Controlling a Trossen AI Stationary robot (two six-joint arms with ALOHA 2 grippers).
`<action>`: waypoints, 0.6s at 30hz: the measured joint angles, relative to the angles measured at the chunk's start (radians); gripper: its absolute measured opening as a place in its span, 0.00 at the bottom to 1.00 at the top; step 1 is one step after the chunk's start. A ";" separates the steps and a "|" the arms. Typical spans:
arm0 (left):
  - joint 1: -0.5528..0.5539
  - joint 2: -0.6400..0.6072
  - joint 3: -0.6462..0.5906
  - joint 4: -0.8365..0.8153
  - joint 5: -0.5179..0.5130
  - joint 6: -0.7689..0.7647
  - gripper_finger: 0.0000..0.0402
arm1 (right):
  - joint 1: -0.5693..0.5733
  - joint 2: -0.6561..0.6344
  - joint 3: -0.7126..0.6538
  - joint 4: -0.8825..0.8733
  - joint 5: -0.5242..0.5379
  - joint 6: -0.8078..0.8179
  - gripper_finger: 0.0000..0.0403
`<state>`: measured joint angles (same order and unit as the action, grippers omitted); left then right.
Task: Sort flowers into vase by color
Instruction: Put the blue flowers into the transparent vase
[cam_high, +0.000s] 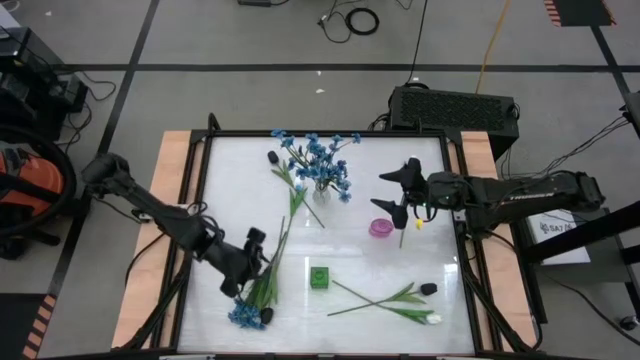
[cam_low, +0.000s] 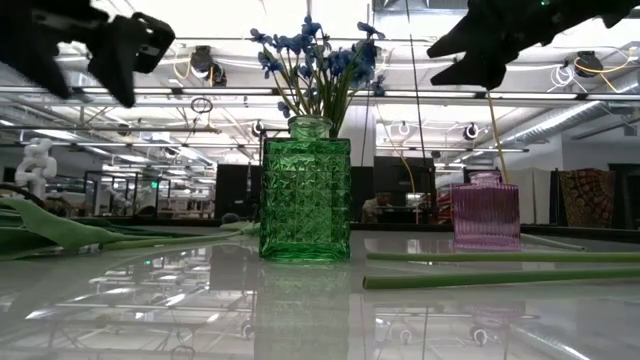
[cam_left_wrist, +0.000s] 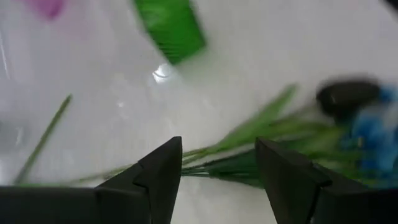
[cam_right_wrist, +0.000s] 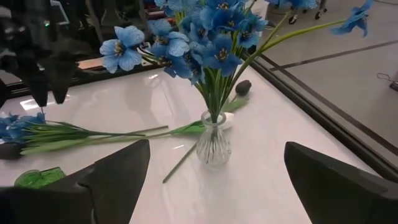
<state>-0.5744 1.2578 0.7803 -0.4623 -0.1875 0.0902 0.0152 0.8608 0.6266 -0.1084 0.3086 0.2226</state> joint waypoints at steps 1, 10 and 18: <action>-0.008 0.020 0.000 0.009 0.000 0.064 0.52 | 0.001 0.000 0.000 -0.001 0.000 0.001 0.90; -0.031 0.210 0.022 -0.002 -0.055 0.411 0.47 | 0.000 0.000 0.000 -0.028 0.000 -0.006 0.90; -0.055 0.220 0.136 -0.176 -0.028 0.447 0.34 | 0.000 0.000 0.000 -0.072 0.003 -0.006 0.90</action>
<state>-0.6292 1.4775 0.9168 -0.6385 -0.2157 0.5376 0.0151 0.8612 0.6266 -0.1802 0.3115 0.2165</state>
